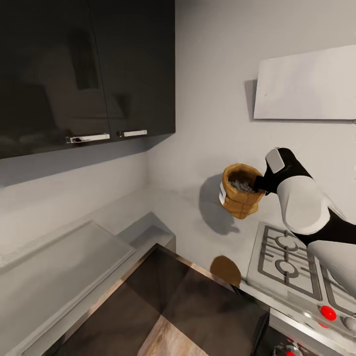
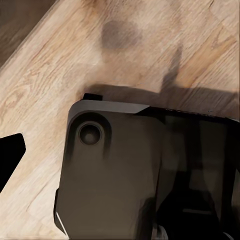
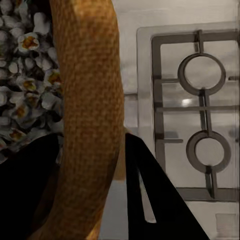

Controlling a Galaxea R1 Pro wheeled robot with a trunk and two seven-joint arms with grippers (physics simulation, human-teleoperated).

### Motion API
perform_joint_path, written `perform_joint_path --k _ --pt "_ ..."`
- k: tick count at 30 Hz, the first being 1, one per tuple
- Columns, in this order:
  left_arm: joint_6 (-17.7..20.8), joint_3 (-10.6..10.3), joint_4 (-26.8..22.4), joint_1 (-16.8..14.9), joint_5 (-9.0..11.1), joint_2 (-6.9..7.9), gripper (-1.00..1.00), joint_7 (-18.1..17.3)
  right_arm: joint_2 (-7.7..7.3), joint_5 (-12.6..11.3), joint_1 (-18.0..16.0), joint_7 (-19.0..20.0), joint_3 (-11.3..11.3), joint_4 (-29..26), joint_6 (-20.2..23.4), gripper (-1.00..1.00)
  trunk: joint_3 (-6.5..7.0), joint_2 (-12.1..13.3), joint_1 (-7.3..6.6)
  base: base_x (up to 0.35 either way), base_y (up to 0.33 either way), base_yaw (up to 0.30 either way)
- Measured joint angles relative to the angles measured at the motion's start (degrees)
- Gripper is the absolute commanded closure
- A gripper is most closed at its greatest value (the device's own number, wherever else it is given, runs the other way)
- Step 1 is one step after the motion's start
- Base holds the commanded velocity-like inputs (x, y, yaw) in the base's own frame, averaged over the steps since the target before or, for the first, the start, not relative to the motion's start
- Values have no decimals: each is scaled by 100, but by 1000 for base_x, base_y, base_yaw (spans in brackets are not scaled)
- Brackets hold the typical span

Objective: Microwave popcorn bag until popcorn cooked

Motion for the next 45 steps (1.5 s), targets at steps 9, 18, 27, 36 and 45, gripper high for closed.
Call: perform_joint_path --k 9,18,27,36,45 --pt "-3 17 0 12 7 6 -100 -1 1 0 29 -182 -219 9 -1 100 0 0 0 -342 0 0" --pt "-10 14 0 15 8 0 -100 0 -18 41 86 -663 -402 3 -5 100 0 0 0 -344 0 0" --pt "-9 21 -1 15 15 4 -100 0 -60 30 140 -1389 -419 -22 -7 100 0 -1 -4 -165 0 0" --pt "-14 25 0 27 20 5 -100 0 -72 -28 133 -1645 -441 -44 -9 100 0 -1 0 -108 0 0" --pt "-27 20 0 129 8 6 -100 0 -249 -335 140 -1604 -452 6 -7 100 0 0 0 -346 0 -71"
